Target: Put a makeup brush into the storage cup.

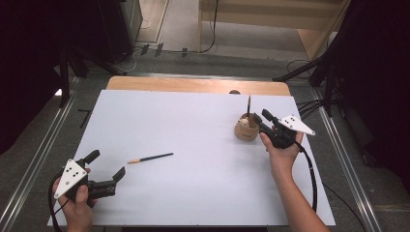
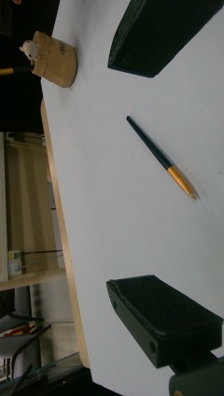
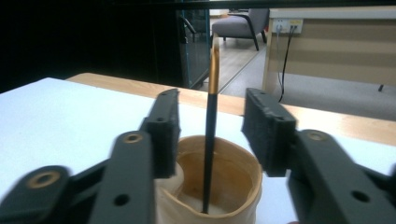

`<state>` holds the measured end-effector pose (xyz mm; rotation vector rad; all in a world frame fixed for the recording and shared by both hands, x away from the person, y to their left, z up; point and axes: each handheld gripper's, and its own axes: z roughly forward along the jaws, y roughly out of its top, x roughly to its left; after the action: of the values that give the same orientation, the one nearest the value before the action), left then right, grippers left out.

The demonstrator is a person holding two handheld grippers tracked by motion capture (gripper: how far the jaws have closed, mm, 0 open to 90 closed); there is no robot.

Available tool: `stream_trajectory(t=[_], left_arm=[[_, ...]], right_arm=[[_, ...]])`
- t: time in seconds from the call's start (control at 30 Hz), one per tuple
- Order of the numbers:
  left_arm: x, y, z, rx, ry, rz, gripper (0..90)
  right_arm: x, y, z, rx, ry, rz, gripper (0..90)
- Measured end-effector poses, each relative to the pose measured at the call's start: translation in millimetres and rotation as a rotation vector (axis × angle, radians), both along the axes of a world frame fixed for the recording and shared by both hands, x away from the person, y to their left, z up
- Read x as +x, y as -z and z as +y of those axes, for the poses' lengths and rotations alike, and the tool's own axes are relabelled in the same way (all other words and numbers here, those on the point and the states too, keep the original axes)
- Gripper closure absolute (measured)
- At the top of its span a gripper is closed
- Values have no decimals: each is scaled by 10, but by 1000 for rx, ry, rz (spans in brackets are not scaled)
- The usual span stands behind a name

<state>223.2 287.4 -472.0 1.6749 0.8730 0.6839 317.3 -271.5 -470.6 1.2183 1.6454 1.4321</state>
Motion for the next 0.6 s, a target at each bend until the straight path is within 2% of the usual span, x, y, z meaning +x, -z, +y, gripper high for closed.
stream_trajectory(t=[0.1,0.13,0.17,0.27,0.33,0.37,0.47,0.6], left_arm=[[-2,-3,-2,2,0,-1,0],[-2,-4,-1,1,-1,-1,0],[-2,-5,1,2,-1,-2,0],[-2,-4,1,1,-2,-1,0],[-1,-3,-1,1,-2,0,0],[-2,-3,-3,1,-1,1,0],[-5,-5,-5,2,-1,-1,0],[-5,-6,1,3,-3,-1,0]], right_arm=[[-57,-70,-38,13,-23,8,414],[-104,-119,-66,24,-40,22,298],[-104,-119,-66,24,-40,22,298],[-185,-191,-106,28,-81,26,87],[-233,-226,-131,35,-102,20,0],[-272,-245,-157,35,-116,11,0],[-375,-271,-204,23,-114,-11,0],[-490,-253,-271,20,-95,-15,0]])
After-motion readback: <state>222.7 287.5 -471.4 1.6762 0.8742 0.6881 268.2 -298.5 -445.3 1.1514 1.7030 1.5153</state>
